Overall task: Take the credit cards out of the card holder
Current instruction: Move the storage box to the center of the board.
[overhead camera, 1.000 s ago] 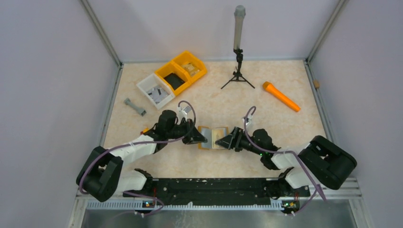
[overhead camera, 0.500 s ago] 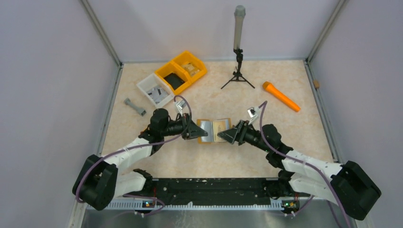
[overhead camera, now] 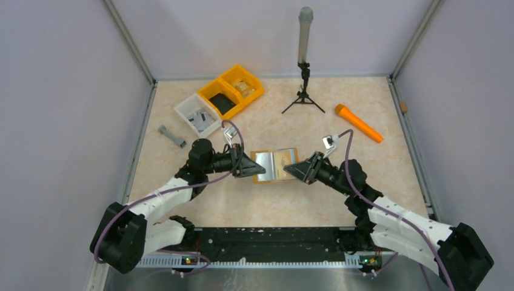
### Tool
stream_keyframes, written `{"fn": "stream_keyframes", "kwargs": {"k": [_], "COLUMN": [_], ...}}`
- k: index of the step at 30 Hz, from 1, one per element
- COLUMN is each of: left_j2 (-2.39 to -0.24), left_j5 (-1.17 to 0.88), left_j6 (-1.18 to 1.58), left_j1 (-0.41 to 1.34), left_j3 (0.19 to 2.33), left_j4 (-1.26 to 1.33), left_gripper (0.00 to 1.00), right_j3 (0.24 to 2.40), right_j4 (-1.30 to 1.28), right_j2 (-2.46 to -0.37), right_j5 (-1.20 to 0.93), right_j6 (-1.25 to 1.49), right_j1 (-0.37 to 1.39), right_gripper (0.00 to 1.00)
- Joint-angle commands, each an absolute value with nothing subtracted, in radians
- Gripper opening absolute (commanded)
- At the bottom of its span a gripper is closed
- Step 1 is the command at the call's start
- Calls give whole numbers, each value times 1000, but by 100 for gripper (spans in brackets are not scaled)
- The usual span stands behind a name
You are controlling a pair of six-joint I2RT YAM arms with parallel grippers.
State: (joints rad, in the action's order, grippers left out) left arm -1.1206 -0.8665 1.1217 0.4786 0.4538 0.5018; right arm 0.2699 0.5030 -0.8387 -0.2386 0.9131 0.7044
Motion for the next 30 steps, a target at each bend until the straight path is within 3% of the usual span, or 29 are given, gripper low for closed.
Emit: {"fn": "stream_keyframes", "kwargs": {"k": [1, 8, 11, 15, 17, 19, 30], "left_j2": [-1090, -1077, -1126, -1273, -1347, -1413, -1800], "left_j5": [-875, -531, -349, 115, 284, 399, 403], "left_j6": [1060, 666, 545, 512, 512, 532, 639], "left_j1": [475, 476, 475, 474, 469, 450, 208], "left_j3": [476, 708, 846, 1065, 1146, 1215, 1570], "left_j4": [477, -141, -337, -576, -617, -634, -611], "left_gripper": [11, 70, 75, 77, 83, 97, 99], "right_j3": [315, 421, 485, 548, 568, 582, 579], "right_j4": [475, 156, 11, -119, -148, -172, -189], "right_j2": [-794, -747, -740, -727, -716, -707, -640], "right_j5": [-212, -98, -15, 66, 91, 107, 134], "right_j6": [922, 834, 757, 677, 647, 626, 597], "right_j1": [680, 671, 670, 670, 670, 670, 670], "right_gripper": [14, 5, 3, 3, 3, 3, 2]}}
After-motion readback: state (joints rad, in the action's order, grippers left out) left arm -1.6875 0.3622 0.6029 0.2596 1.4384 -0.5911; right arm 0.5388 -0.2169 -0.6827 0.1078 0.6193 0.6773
